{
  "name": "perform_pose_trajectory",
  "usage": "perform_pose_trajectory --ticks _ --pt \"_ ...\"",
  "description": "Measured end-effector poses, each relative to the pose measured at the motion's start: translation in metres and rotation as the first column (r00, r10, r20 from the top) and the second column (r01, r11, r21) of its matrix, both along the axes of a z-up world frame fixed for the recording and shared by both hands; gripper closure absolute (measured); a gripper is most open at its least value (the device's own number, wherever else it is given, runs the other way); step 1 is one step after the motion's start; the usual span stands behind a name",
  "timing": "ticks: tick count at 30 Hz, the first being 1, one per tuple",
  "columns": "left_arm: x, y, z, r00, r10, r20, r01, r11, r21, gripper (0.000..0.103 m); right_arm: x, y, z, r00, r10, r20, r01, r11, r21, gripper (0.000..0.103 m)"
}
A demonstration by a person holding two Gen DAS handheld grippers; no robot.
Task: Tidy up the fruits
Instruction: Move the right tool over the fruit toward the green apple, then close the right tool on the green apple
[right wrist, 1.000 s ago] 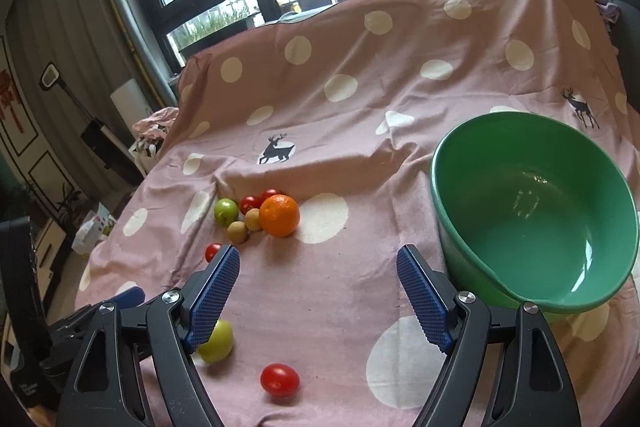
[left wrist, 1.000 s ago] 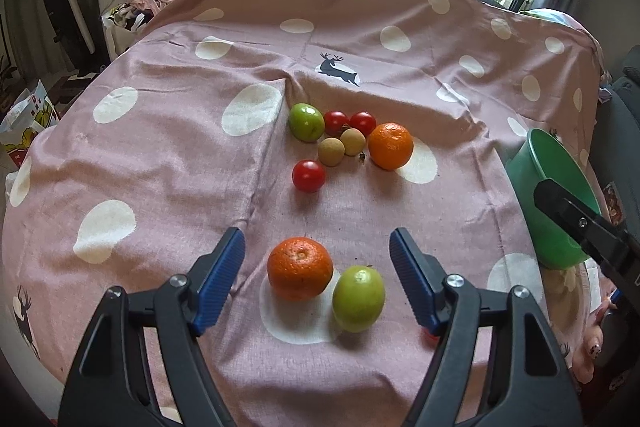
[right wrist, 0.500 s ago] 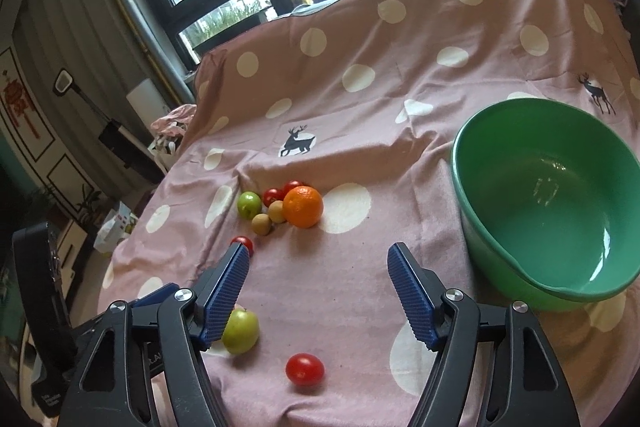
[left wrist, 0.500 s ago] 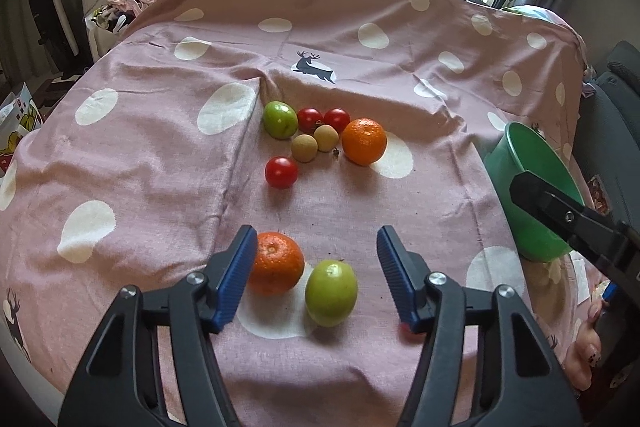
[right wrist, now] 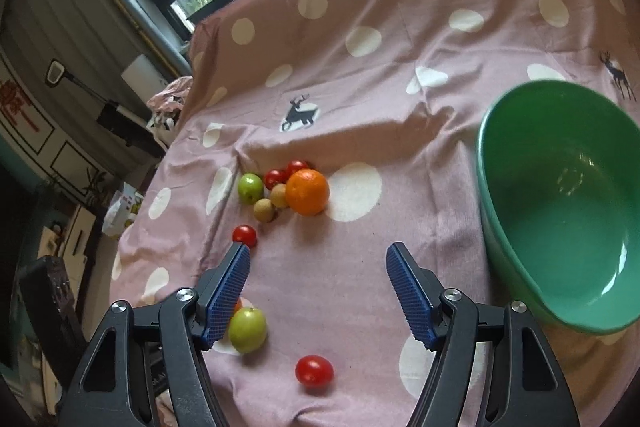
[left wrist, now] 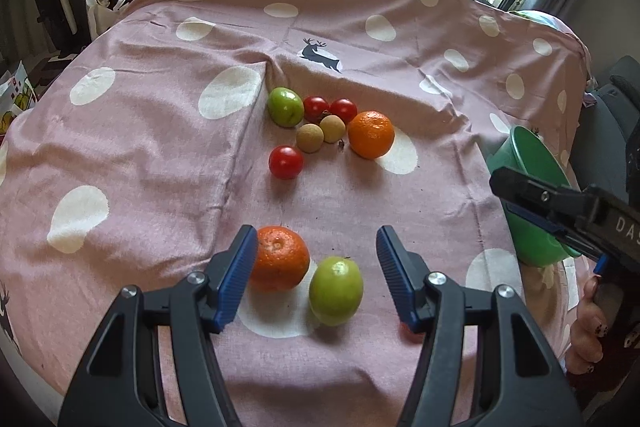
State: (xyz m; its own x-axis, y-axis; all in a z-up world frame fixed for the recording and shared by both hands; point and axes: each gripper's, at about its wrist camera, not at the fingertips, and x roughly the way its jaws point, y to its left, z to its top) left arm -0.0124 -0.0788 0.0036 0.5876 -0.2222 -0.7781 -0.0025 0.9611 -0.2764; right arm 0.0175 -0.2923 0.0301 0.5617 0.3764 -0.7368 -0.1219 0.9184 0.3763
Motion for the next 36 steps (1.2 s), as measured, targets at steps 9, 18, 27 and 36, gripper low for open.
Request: perform_pose_trajectory --ticks 9,18,27,36 --pt "-0.005 -0.012 -0.002 0.997 -0.074 -0.031 0.074 0.997 0.005 0.048 -0.004 -0.007 -0.008 0.997 0.031 -0.073 -0.021 0.991 0.133 0.048" --pt "-0.01 -0.019 -0.013 0.991 -0.1 -0.088 0.103 0.994 0.037 0.05 0.0 0.024 -0.03 0.964 0.206 -0.166 -0.148 0.941 0.305 0.056" --pt "-0.012 -0.021 -0.02 0.989 -0.11 -0.102 0.115 0.992 0.053 0.054 0.004 0.054 -0.054 0.93 0.285 -0.231 -0.208 0.928 0.308 0.058" --pt "-0.005 -0.023 -0.033 0.981 -0.105 -0.164 0.111 0.994 0.026 0.061 0.007 0.059 -0.066 0.917 0.295 -0.268 -0.211 0.93 0.303 0.064"
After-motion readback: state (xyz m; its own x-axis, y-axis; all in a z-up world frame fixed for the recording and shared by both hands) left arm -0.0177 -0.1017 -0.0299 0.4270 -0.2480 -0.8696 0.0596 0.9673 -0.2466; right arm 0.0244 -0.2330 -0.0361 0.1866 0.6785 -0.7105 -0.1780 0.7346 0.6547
